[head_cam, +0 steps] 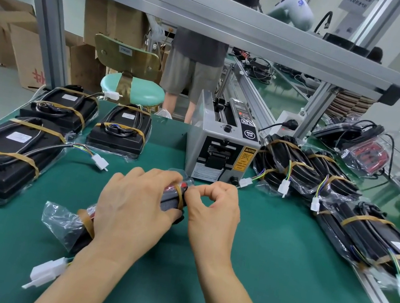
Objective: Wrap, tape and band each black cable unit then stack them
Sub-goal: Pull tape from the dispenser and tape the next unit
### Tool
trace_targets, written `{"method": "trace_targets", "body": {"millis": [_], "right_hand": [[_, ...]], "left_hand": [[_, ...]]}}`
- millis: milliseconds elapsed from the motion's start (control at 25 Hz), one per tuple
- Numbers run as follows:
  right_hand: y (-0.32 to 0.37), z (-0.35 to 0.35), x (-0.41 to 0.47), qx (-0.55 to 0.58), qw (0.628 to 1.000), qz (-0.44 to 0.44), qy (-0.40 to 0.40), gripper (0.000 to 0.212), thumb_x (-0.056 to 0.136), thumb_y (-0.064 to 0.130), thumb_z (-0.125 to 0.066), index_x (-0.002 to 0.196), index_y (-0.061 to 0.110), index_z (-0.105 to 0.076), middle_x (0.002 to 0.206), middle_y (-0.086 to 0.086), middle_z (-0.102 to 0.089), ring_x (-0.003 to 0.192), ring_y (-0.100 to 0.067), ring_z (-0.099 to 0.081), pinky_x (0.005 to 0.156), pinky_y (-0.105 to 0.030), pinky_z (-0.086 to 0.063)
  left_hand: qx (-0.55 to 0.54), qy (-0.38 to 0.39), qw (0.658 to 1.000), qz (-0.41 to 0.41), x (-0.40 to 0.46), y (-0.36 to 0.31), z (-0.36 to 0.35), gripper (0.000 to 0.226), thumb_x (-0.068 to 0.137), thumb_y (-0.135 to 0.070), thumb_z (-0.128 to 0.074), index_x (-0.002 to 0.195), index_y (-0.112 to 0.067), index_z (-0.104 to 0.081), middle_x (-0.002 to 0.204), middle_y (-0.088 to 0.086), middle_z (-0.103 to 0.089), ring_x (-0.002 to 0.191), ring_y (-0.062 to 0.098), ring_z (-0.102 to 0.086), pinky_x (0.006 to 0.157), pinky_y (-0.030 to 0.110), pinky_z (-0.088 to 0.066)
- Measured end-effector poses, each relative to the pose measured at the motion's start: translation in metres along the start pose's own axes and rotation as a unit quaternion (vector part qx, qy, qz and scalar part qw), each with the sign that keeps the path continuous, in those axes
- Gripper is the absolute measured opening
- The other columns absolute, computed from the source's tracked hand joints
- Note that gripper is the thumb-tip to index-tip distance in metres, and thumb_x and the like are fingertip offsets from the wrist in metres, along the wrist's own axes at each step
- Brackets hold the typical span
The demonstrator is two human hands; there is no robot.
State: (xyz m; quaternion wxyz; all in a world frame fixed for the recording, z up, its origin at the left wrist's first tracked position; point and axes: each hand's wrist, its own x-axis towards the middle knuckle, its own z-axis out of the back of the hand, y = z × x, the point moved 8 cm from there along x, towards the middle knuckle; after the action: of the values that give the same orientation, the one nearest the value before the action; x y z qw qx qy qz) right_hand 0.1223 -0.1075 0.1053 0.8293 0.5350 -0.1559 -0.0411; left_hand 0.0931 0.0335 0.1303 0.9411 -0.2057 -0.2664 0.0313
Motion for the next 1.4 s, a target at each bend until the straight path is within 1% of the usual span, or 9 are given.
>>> {"method": "trace_targets", "body": {"millis": [200,360,440,640,840,1000,1200,1280,1400], "right_hand": [[-0.003,-0.005,0.002,-0.014,1.000,0.004,-0.003,0.021,0.077,0.025,-0.067,0.060,0.027,-0.055,0.092,0.011,-0.049,0.095,-0.005,-0.050,0.090,-0.029,-0.031],[-0.027,-0.009,0.005,0.181,0.978,-0.100,0.011,0.016,0.085,0.013,-0.062,0.086,0.028,-0.057,0.095,0.009,-0.055,0.079,0.000,-0.051,0.068,-0.005,-0.040],[-0.035,-0.006,0.009,0.245,0.962,-0.115,0.008,0.018,0.090,0.008,-0.057,0.092,0.026,-0.057,0.089,0.010,-0.057,0.075,0.002,-0.052,0.062,-0.002,-0.038],[-0.021,-0.023,0.008,0.223,0.968,-0.046,0.108,0.013,0.084,0.011,-0.067,0.088,0.023,-0.064,0.080,0.011,-0.064,0.075,0.000,-0.058,0.067,-0.010,-0.044],[-0.025,-0.023,0.013,0.239,0.965,-0.066,0.090,0.014,0.086,0.006,-0.063,0.081,0.020,-0.063,0.077,0.008,-0.064,0.068,-0.002,-0.055,0.064,-0.012,-0.043],[-0.027,-0.028,0.011,0.262,0.951,-0.058,0.154,0.017,0.084,0.007,-0.069,0.092,0.020,-0.062,0.079,0.013,-0.059,0.070,-0.001,-0.053,0.066,-0.012,-0.044],[-0.044,-0.026,0.019,0.315,0.912,-0.160,0.207,0.017,0.090,0.000,-0.057,0.092,0.016,-0.061,0.092,-0.003,-0.058,0.080,-0.012,-0.055,0.078,-0.025,-0.048],[-0.046,-0.013,0.022,0.237,0.947,-0.114,0.185,0.020,0.087,0.004,-0.064,0.095,0.022,-0.061,0.101,-0.002,-0.059,0.092,-0.011,-0.055,0.084,-0.023,-0.044],[-0.001,-0.003,0.011,0.090,0.957,0.134,0.239,0.048,0.072,0.026,-0.076,0.116,0.029,-0.059,0.128,0.012,-0.054,0.123,0.002,-0.045,0.104,-0.018,-0.033]], "left_hand": [[0.002,-0.013,1.000,-0.003,0.000,0.000,0.002,0.046,0.049,-0.037,-0.087,0.091,-0.036,-0.070,0.078,-0.010,-0.068,0.069,0.023,-0.058,0.062,0.030,-0.038],[0.006,-0.026,1.000,-0.012,-0.001,-0.003,0.005,0.050,0.042,-0.035,-0.090,0.088,-0.036,-0.070,0.070,-0.011,-0.065,0.061,0.022,-0.055,0.058,0.026,-0.032],[0.006,-0.030,0.999,-0.016,-0.001,-0.004,0.008,0.050,0.041,-0.034,-0.091,0.086,-0.036,-0.070,0.067,-0.011,-0.063,0.058,0.021,-0.053,0.057,0.025,-0.031],[0.005,-0.034,0.999,-0.015,-0.001,-0.006,0.010,0.051,0.039,-0.034,-0.091,0.086,-0.035,-0.072,0.066,-0.010,-0.063,0.056,0.021,-0.052,0.056,0.024,-0.029],[0.016,-0.046,0.998,-0.042,0.000,-0.011,0.013,0.055,0.031,-0.033,-0.094,0.082,-0.031,-0.073,0.060,-0.009,-0.061,0.050,0.021,-0.054,0.052,0.024,-0.030],[0.009,-0.051,0.997,-0.057,0.000,-0.013,0.015,0.056,0.031,-0.032,-0.094,0.082,-0.029,-0.073,0.060,-0.008,-0.062,0.050,0.022,-0.056,0.052,0.024,-0.031],[-0.035,0.020,0.999,0.012,0.003,0.000,0.013,0.049,0.056,-0.034,-0.086,0.101,-0.039,-0.069,0.073,-0.016,-0.056,0.079,0.022,-0.057,0.064,0.027,-0.030],[-0.108,0.029,0.993,0.031,0.004,0.014,0.016,0.050,0.059,-0.032,-0.085,0.104,-0.043,-0.068,0.084,-0.022,-0.061,0.088,0.014,-0.057,0.070,0.026,-0.033],[-0.291,0.008,0.956,0.029,0.006,0.031,0.028,0.055,0.054,-0.021,-0.090,0.100,-0.042,-0.070,0.090,-0.027,-0.067,0.084,-0.007,-0.058,0.076,0.009,-0.041]]}}
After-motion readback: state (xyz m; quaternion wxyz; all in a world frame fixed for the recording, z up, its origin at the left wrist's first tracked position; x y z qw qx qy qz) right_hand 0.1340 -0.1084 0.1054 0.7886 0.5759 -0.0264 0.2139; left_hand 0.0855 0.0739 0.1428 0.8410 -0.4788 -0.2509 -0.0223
